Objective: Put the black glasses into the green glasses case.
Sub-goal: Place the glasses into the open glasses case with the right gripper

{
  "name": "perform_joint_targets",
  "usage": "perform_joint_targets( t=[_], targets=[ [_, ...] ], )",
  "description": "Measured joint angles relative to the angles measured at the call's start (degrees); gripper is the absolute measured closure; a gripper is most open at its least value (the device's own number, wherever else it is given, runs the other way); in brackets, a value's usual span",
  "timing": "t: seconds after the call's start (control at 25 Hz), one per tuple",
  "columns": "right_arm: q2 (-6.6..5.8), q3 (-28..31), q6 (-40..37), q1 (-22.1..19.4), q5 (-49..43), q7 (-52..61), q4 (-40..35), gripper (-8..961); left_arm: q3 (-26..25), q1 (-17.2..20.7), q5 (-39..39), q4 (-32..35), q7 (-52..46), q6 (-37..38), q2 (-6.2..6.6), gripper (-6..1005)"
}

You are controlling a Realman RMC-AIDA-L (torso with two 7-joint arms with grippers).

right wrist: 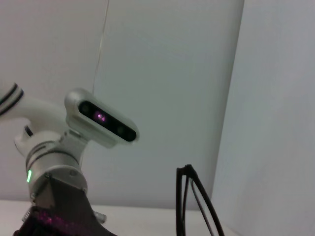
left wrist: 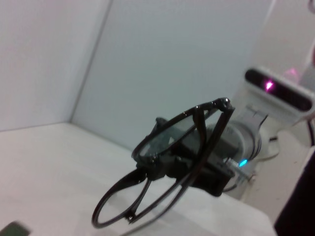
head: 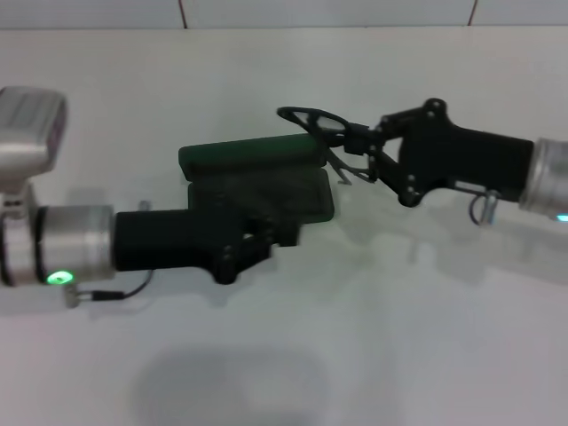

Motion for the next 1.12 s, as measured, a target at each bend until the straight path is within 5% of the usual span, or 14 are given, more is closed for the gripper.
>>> perform_joint_targets(
  t=[0.16,0.32,0.6,0.8,1.12],
  targets=[
    [-1.00,-4.2,5.4,3.3,-2.4,6.7,-3.7,865,0.0,5.0,0.0,3.6,-0.2,-0.1,1.07,999],
    [-1.56,-4.2,8.3,7.6,-15.7,19.6,-9.8,862,0.2,8.2,0.4,4.4,-0.2,-0.1,2.39,999],
    [-0.31,-4.5,11.7,15.2,-36.8,38.8,-14.8,857,0.2,9.8,1.7,4.7,0.4,-0.3,2.49,999],
    [0.02,-5.2,13.0,19.7,-40.9,44.6,-12.2,853,0.3,9.4,2.5,4.8,0.4,-0.4,2.07,999],
    [0.15,-13.9,18.3,21.1,-40.7,47.3,-12.4,847,0.3,9.3,3.1,4.8,0.4,-0.4,1.87,1000]
  ],
)
